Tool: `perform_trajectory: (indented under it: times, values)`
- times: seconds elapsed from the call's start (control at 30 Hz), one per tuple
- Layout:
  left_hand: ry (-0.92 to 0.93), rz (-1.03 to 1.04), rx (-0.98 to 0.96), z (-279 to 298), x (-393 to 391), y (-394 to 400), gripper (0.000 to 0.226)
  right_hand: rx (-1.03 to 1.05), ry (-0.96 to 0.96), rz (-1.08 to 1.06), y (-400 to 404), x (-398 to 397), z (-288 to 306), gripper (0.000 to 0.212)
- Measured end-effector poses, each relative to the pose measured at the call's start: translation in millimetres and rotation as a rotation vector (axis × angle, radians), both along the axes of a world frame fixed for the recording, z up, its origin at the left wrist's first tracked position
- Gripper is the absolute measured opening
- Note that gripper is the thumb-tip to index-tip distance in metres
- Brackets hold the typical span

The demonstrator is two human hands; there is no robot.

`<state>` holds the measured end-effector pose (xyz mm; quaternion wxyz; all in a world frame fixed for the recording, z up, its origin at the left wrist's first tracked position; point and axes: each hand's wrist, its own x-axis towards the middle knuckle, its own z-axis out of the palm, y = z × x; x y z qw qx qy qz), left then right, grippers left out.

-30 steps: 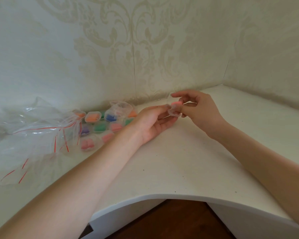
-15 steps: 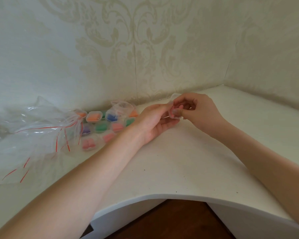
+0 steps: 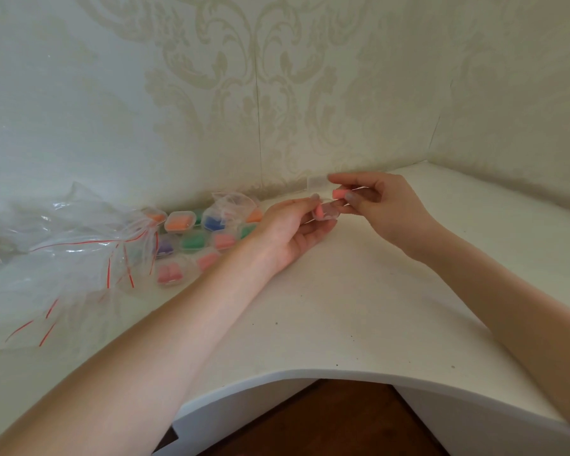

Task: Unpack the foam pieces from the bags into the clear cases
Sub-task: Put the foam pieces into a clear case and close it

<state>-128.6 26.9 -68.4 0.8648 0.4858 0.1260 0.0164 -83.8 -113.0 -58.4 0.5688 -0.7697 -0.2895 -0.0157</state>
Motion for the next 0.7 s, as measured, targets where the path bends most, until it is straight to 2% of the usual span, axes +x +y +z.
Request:
perform_trajectory:
  times: [0.17, 0.47, 0.7]
  values:
    - [-0.008, -0.016, 0.024, 0.1, -0.2, -0.4, 0.021, -0.189, -0.22, -0.053, 4.8, -3.4, -1.6, 0.034]
    - [-0.046, -0.027, 0.112, -1.3, -0.2, -2.8, 0.028, -0.104, -0.261, -0.117, 2.4, -6.0, -0.6, 0.005]
    - [-0.078, -0.038, 0.147, -2.8, 0.3, -3.3, 0.017, -0.156, -0.282, -0.134, 0.9, -6.9, -2.9, 0.009]
